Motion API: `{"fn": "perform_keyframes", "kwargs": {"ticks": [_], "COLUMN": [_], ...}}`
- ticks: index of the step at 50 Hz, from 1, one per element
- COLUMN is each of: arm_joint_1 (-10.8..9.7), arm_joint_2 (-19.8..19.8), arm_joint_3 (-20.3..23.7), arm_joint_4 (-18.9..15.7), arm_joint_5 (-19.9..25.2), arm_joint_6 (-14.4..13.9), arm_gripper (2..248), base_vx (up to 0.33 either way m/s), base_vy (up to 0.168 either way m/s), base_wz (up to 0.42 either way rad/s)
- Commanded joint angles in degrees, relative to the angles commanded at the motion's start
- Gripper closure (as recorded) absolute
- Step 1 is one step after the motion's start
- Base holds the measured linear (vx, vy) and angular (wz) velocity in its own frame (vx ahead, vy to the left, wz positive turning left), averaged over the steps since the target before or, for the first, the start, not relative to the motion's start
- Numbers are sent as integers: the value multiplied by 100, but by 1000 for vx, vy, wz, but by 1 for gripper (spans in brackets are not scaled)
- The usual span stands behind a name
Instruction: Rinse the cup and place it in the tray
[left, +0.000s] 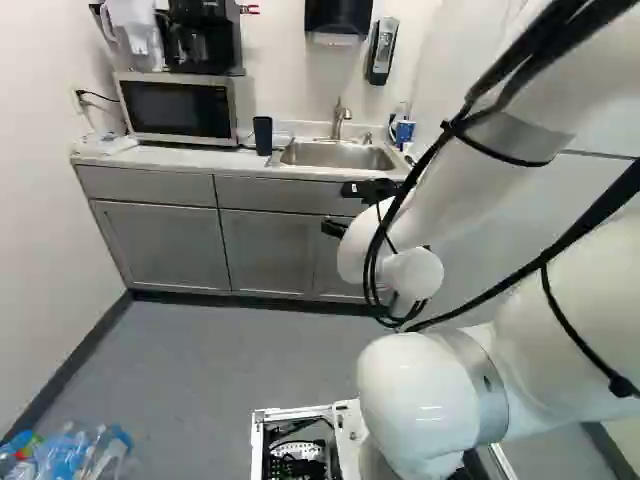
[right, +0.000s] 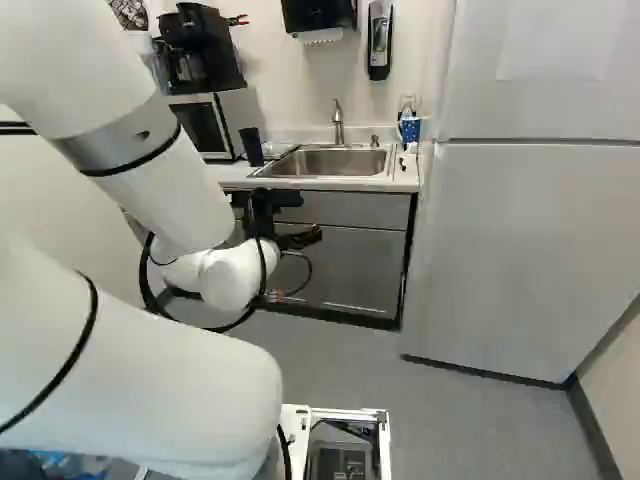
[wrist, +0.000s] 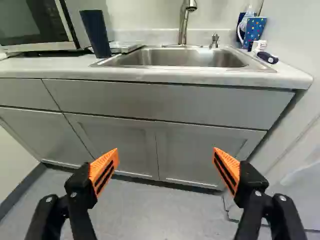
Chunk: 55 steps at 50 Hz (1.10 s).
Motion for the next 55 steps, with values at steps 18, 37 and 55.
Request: {"fn": "perform_keyframes", "kwargs": {"ticks": [18, 37, 55], "arm_joint_1": [0, 0, 0], "arm_joint_2": [0, 80, -164], "arm_joint_3": [0, -30, -496], "arm_joint_4": [0, 0, 0], "arm_joint_5": [0, 0, 0], "arm_joint_6": [0, 0, 0], "arm_gripper": [3, 3, 3], "base_vx": [0, 0, 0], "base_vy": [0, 0, 0], "base_wz": [0, 0, 0]}}
